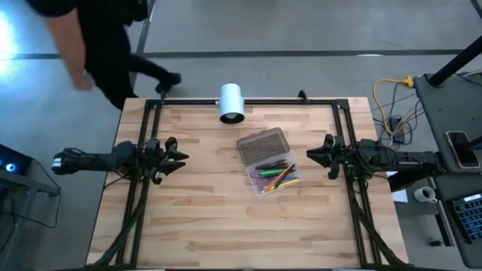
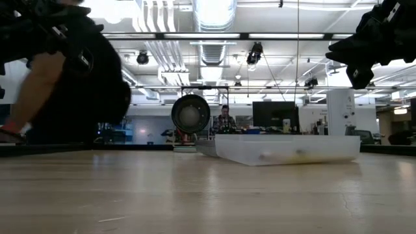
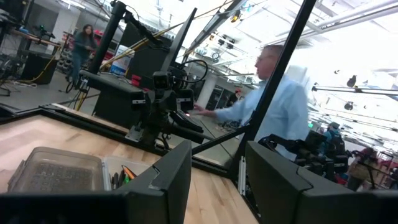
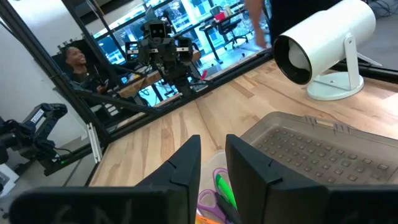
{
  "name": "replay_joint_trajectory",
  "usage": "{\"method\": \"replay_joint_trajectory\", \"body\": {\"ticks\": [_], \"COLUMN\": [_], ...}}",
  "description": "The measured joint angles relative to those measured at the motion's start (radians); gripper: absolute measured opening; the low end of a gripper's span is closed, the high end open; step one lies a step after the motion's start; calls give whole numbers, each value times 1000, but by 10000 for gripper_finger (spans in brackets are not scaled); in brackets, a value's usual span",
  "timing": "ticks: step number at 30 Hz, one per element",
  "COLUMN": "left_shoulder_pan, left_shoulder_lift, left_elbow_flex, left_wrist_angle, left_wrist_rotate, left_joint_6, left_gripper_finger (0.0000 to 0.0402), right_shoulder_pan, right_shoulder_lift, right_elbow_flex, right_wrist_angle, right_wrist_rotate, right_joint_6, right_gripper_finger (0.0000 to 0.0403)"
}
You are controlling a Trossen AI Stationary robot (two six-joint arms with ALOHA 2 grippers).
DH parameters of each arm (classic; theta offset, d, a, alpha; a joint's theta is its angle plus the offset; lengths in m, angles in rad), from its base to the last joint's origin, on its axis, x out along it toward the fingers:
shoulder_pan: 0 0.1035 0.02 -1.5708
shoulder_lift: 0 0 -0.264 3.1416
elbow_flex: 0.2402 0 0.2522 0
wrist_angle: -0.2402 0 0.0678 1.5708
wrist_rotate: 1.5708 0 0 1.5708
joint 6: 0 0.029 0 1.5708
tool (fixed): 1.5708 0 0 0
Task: Pick & place school supplies into a supply box
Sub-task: Return to Home Position
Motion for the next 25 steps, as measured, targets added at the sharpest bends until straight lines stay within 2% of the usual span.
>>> {"method": "replay_joint_trajectory", "body": {"ticks": [10, 25], "left_shoulder_pan": [0, 0], "left_shoulder_lift": [0, 0], "left_elbow_flex": [0, 0], "left_wrist_angle": [0, 0], "left_wrist_rotate": [0, 0], "left_joint_6": [0, 0], "left_gripper_finger": [136, 136], "right_shoulder_pan": [0, 0], "right_shoulder_lift": [0, 0], "right_elbow_flex": [0, 0], "right_wrist_angle": [0, 0], "right_wrist_rotate": [0, 0], "right_joint_6": [0, 0], "right_gripper_finger": [80, 72]}}
